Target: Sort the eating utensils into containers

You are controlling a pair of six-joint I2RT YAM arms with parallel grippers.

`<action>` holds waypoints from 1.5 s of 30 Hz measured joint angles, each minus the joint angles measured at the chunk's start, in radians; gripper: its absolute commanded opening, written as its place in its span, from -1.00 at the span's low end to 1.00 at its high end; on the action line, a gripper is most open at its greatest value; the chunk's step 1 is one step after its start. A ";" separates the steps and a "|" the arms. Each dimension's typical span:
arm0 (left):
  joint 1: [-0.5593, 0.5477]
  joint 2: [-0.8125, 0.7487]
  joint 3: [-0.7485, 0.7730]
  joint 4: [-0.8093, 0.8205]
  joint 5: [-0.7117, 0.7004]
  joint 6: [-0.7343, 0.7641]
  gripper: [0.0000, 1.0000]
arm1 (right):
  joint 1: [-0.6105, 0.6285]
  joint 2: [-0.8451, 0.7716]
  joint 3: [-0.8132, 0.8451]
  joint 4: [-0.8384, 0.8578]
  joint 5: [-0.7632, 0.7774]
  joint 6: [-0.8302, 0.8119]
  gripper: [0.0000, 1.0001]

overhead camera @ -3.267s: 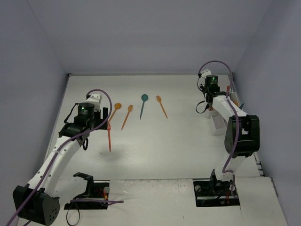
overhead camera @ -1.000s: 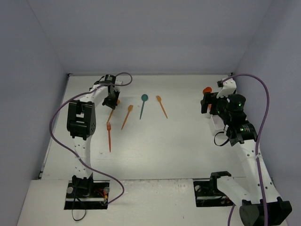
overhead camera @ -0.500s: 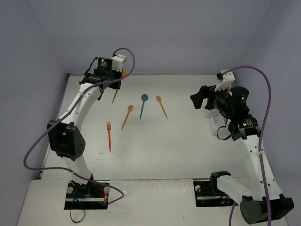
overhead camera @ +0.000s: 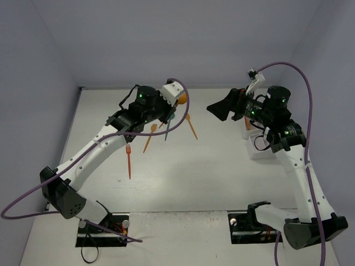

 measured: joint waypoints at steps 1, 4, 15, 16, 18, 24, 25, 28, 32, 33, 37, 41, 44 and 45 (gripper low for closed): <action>-0.013 -0.003 -0.005 0.006 -0.003 0.006 -1.00 | 0.007 0.004 0.008 0.000 -0.010 0.013 0.62; -0.057 -0.011 -0.010 0.025 -0.013 0.025 -1.00 | 0.028 0.019 0.033 0.000 -0.032 0.044 0.61; -0.171 -0.050 -0.011 0.091 -0.037 0.090 -1.00 | 0.089 0.085 0.052 0.007 -0.042 0.105 0.46; -0.176 -0.050 -0.011 0.093 -0.039 0.095 -1.00 | 0.089 0.087 0.052 0.008 -0.042 0.108 0.43; -0.185 -0.050 -0.011 0.096 -0.045 0.108 -1.00 | 0.089 0.091 0.052 0.008 -0.042 0.113 0.37; -0.202 -0.050 -0.011 0.100 -0.054 0.137 -1.00 | 0.089 0.093 0.052 0.022 -0.042 0.130 0.01; -0.204 -0.050 -0.011 0.100 -0.055 0.140 -1.00 | 0.089 0.095 0.052 0.025 -0.043 0.133 -0.04; -0.209 -0.050 -0.011 0.104 -0.054 0.148 -1.00 | 0.089 0.103 0.052 0.033 -0.044 0.137 -0.19; -0.211 -0.050 -0.011 0.112 -0.054 0.159 -1.00 | 0.089 0.114 0.051 0.038 -0.048 0.140 -0.35; -0.211 -0.050 -0.011 0.114 -0.054 0.160 -1.00 | 0.089 0.116 0.050 0.039 -0.051 0.141 -0.40; -0.211 -0.050 -0.011 0.115 -0.054 0.165 -1.00 | 0.089 0.120 0.049 0.043 -0.059 0.147 -0.69; -0.211 -0.050 -0.022 0.123 -0.053 0.167 -0.95 | 0.093 0.120 0.049 0.049 -0.076 0.152 -0.87; -0.211 -0.050 -0.037 0.139 -0.053 0.167 -0.41 | 0.097 0.121 0.048 0.049 -0.084 0.153 -0.99; -0.211 -0.050 -0.042 0.144 -0.053 0.167 -0.25 | 0.097 0.121 0.047 0.048 -0.085 0.153 -1.00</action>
